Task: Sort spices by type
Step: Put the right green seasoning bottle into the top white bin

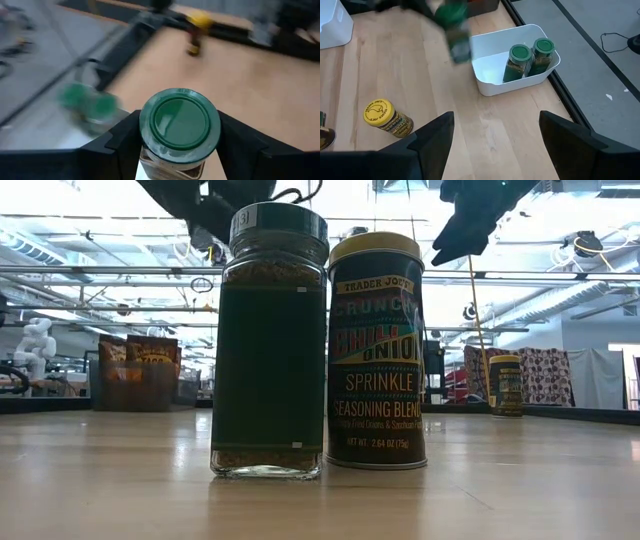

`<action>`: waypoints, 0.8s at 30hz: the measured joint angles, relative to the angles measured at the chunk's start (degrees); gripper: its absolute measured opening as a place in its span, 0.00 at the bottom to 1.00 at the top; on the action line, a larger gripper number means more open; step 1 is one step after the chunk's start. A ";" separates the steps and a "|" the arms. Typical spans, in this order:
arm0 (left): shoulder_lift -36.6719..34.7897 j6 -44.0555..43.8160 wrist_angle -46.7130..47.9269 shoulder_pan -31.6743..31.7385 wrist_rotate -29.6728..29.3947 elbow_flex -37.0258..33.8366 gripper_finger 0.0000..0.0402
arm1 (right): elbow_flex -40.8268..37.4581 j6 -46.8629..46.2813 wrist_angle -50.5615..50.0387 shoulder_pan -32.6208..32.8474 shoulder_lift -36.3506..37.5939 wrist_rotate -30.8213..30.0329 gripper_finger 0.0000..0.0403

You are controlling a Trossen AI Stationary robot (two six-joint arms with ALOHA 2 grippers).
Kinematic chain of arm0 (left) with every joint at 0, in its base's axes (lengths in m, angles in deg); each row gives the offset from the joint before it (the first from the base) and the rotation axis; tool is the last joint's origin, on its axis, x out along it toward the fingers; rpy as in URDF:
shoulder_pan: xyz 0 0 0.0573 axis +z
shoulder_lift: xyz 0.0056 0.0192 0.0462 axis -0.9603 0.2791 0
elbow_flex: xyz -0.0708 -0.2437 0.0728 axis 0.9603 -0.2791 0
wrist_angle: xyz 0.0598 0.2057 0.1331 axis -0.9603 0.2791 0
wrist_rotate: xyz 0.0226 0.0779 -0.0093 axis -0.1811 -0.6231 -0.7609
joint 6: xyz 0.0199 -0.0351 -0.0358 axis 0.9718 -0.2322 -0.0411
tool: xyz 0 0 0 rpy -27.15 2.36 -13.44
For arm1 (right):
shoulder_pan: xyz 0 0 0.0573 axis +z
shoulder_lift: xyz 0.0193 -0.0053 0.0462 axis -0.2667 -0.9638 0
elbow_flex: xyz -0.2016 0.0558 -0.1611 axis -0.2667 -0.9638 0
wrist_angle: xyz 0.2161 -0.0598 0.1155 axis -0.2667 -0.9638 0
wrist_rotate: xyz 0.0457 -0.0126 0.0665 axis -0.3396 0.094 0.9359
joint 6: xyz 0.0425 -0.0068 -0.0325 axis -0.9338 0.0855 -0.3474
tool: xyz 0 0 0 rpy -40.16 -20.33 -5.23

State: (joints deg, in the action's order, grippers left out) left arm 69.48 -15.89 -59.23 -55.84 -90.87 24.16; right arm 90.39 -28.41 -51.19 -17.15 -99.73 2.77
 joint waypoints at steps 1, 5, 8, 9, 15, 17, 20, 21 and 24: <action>-0.41 0.00 0.22 0.78 -1.22 0.96 0.53 | 0.00 0.00 0.07 0.00 0.00 0.00 0.68; -1.07 -0.08 0.73 4.22 -4.95 2.70 0.54 | 0.00 -0.70 0.83 0.04 0.00 0.06 0.68; -0.01 -2.97 0.85 7.03 -7.71 2.77 0.54 | 0.00 -2.24 2.32 0.20 0.00 1.06 0.68; 0.52 -4.36 1.03 8.16 -8.01 2.77 0.54 | 0.00 -2.80 2.93 0.23 0.00 1.38 0.68; 4.39 -12.20 -2.40 12.61 -8.47 2.70 0.55 | 0.02 -5.38 5.11 1.00 0.00 1.51 0.68; 5.84 -13.29 -5.40 12.96 -8.09 2.70 0.55 | 0.02 -6.19 5.39 1.28 0.00 1.49 0.68; 7.62 -13.64 -9.01 13.24 -8.04 2.71 0.55 | 0.02 -6.51 5.70 1.29 0.00 1.49 0.68; 8.15 -13.84 -9.41 13.24 -8.65 2.73 0.55 | 0.02 -6.70 5.70 1.29 0.00 1.49 0.68; 9.41 -14.97 -8.80 13.23 -11.33 2.70 0.55 | 0.02 -7.08 5.72 1.29 0.00 1.49 0.68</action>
State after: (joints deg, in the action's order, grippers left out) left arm 78.89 -30.86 -68.04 -42.61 -102.21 26.86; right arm 90.42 -35.49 -45.47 -15.86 -99.73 4.25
